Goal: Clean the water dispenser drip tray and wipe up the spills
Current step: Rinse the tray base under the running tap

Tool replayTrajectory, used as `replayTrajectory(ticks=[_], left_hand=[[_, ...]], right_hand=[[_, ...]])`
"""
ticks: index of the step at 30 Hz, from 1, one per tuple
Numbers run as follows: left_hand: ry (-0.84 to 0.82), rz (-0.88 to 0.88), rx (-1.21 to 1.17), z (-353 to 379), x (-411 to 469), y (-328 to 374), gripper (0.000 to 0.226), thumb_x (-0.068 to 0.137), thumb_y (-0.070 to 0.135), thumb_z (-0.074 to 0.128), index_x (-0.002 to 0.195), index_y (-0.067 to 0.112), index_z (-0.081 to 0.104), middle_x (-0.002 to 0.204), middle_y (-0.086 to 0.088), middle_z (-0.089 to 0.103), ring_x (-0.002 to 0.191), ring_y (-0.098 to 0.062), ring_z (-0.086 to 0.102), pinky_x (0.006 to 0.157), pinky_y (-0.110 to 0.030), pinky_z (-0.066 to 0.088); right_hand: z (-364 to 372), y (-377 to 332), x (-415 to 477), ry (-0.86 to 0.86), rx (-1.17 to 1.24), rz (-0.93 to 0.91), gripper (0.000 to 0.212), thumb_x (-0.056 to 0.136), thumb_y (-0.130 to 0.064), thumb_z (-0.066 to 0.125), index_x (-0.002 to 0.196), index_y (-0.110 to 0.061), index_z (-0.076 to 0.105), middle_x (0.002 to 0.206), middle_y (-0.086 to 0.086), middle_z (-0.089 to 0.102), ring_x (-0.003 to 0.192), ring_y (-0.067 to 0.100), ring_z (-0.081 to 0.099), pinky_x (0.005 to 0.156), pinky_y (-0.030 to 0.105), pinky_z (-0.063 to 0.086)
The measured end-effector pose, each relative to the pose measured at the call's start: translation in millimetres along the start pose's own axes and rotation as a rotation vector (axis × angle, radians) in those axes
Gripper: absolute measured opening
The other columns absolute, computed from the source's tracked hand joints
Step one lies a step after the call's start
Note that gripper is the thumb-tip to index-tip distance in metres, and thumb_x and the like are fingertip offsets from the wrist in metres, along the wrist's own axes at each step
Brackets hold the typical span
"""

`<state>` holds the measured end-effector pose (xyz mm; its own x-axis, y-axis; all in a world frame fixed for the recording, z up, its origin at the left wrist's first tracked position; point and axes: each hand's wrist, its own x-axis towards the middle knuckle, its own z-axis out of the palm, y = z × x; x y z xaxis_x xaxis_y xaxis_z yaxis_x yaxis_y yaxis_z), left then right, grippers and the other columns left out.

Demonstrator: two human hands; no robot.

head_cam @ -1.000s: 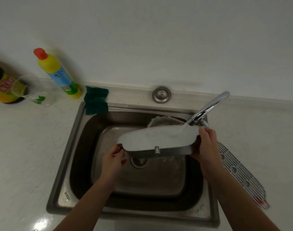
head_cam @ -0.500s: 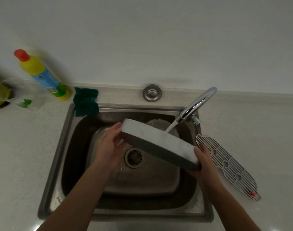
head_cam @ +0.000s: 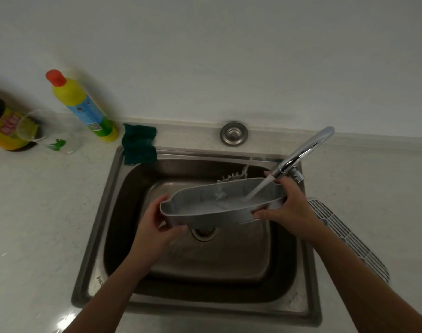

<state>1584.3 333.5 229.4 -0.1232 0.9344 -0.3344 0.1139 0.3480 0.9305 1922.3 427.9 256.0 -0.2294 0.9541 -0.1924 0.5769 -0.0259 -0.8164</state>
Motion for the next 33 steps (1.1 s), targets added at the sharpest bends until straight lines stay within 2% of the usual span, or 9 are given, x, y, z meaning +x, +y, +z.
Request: replayTrajectory(ticks=[5,8,14,16,19,23,27,29,33], left_hand=[[-0.125,-0.058,0.086,4.9,9.0,-16.4,0.083,0.063,0.027,0.096,0.126,0.058,0.052,0.123,0.032,0.062,0.114,0.004,0.062,0.079,-0.011,0.055],[-0.217,-0.042,0.090,6.3,17.4,-6.6,0.087,0.056,0.037,0.097,0.130,0.052,0.053,0.126,0.026,0.062,0.118,-0.001,0.062,0.084,-0.020,0.058],[-0.285,0.102,0.001,-3.2,30.9,48.6,0.068,0.065,0.034,0.087,0.126,0.049,0.060,0.126,0.014,0.067,0.117,-0.012,0.066,0.082,-0.022,0.059],[-0.252,0.187,0.041,-0.8,34.8,66.7,0.063,0.070,0.038,0.083,0.128,0.044,0.059,0.123,0.012,0.066,0.113,-0.013,0.066,0.079,-0.025,0.060],[-0.175,0.305,0.147,5.9,40.6,86.6,0.062,0.069,0.043,0.083,0.125,0.051,0.058,0.121,0.018,0.066,0.112,-0.008,0.065,0.080,-0.018,0.057],[-0.200,0.461,0.441,13.3,45.9,98.3,0.066,0.068,0.054,0.084,0.127,0.051,0.055,0.116,0.023,0.067,0.107,-0.001,0.066,0.079,-0.015,0.056],[-0.102,0.544,0.812,19.9,44.3,91.1,0.088,0.066,0.064,0.079,0.143,0.030,0.053,0.127,0.010,0.067,0.103,0.001,0.060,0.092,-0.024,0.051],[-0.068,0.550,0.873,18.7,42.5,90.6,0.091,0.066,0.060,0.083,0.145,0.024,0.053,0.132,0.002,0.069,0.106,-0.006,0.061,0.095,-0.027,0.049],[0.030,0.561,0.837,4.8,37.2,94.4,0.088,0.069,0.066,0.077,0.143,0.026,0.051,0.128,0.004,0.067,0.105,-0.003,0.057,0.090,-0.023,0.046]], right_hand=[[-19.6,-16.0,3.0,0.024,-0.146,-0.193,0.099,0.058,-0.051,0.093,0.143,-0.032,0.045,0.130,-0.011,0.049,0.122,0.006,0.049,0.097,0.022,0.047],[-27.1,-16.7,-14.8,0.063,-0.133,-0.184,0.093,0.059,-0.058,0.086,0.139,-0.046,0.040,0.131,-0.022,0.046,0.124,0.001,0.046,0.096,0.024,0.046],[-5.5,7.5,-57.3,0.068,0.159,0.139,0.102,0.057,-0.041,0.096,0.143,-0.047,0.043,0.125,-0.040,0.047,0.113,-0.011,0.053,0.085,0.024,0.053],[14.0,9.4,-63.0,0.029,0.336,0.231,0.099,0.055,-0.044,0.096,0.141,-0.046,0.047,0.131,-0.024,0.052,0.109,-0.005,0.060,0.077,0.023,0.060],[38.8,11.3,-61.6,-0.057,0.478,0.376,0.100,0.063,-0.035,0.096,0.147,-0.040,0.042,0.142,-0.002,0.052,0.117,0.016,0.064,0.090,0.038,0.062],[42.6,15.5,-48.2,-0.097,0.154,0.438,0.090,0.077,-0.027,0.089,0.153,-0.027,0.040,0.151,-0.001,0.047,0.134,0.021,0.052,0.110,0.045,0.050],[13.9,12.7,-26.3,0.024,-0.048,0.370,0.049,0.093,-0.027,0.074,0.139,-0.019,0.057,0.129,0.001,0.064,0.118,0.019,0.062,0.098,0.035,0.051],[0.9,8.6,-12.5,0.061,-0.127,0.336,0.042,0.097,-0.025,0.068,0.137,-0.016,0.059,0.122,0.002,0.066,0.107,0.015,0.061,0.094,0.031,0.046],[-13.8,8.4,10.7,0.050,-0.233,0.319,0.039,0.100,-0.022,0.062,0.137,-0.013,0.058,0.124,0.009,0.066,0.104,0.022,0.066,0.094,0.043,0.056]])
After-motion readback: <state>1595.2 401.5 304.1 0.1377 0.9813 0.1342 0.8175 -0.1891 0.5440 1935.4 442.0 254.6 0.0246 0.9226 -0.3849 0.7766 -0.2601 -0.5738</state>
